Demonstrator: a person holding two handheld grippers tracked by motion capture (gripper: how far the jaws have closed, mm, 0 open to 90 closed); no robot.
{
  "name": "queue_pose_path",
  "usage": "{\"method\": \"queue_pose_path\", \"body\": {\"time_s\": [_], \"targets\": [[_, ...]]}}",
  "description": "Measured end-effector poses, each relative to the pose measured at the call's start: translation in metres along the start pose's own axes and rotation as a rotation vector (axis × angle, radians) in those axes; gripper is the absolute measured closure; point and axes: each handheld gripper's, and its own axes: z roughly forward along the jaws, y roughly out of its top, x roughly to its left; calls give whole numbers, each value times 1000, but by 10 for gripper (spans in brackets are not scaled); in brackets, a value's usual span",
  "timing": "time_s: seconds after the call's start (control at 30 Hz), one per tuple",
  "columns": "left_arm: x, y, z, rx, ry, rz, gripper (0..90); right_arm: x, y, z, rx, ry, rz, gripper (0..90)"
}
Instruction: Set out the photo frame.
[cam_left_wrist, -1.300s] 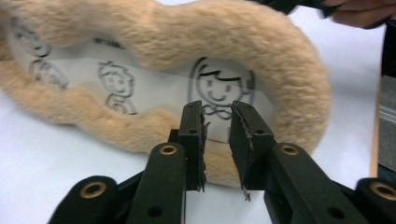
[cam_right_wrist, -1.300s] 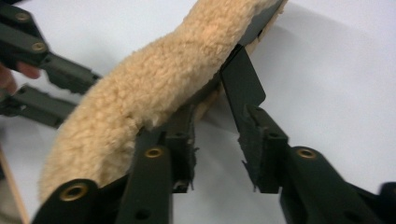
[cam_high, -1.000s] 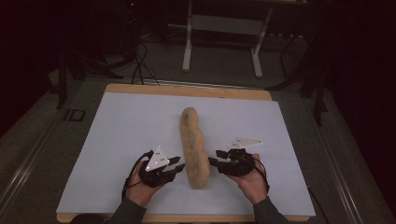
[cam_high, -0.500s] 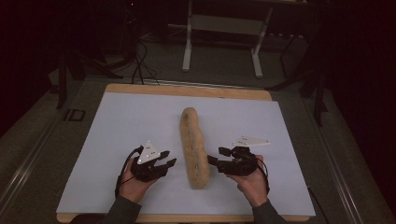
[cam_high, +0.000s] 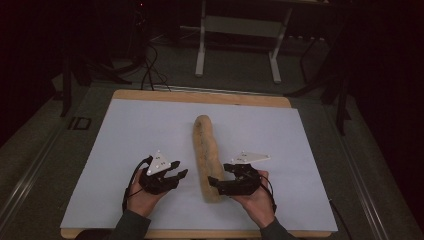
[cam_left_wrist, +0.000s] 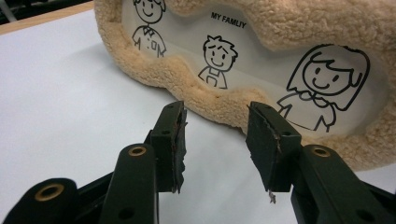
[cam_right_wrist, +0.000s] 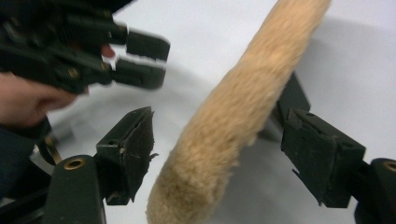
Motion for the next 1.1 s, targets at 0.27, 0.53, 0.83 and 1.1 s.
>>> {"method": "queue_pose_path", "body": {"time_s": [0.27, 0.53, 0.83, 1.1], "targets": [[4, 0, -2, -7, -6, -23, 580, 9, -11, 17, 87, -9, -32, 257], [6, 0, -3, -5, -1, -23, 603, 12, -17, 22, 111, -31, -39, 364], [11, -1, -5, -4, 26, -47, 626, 12, -20, 23, 124, -28, -43, 431], [16, -2, -7, -9, 46, -66, 632, 11, -19, 21, 137, -28, -52, 457]]}}
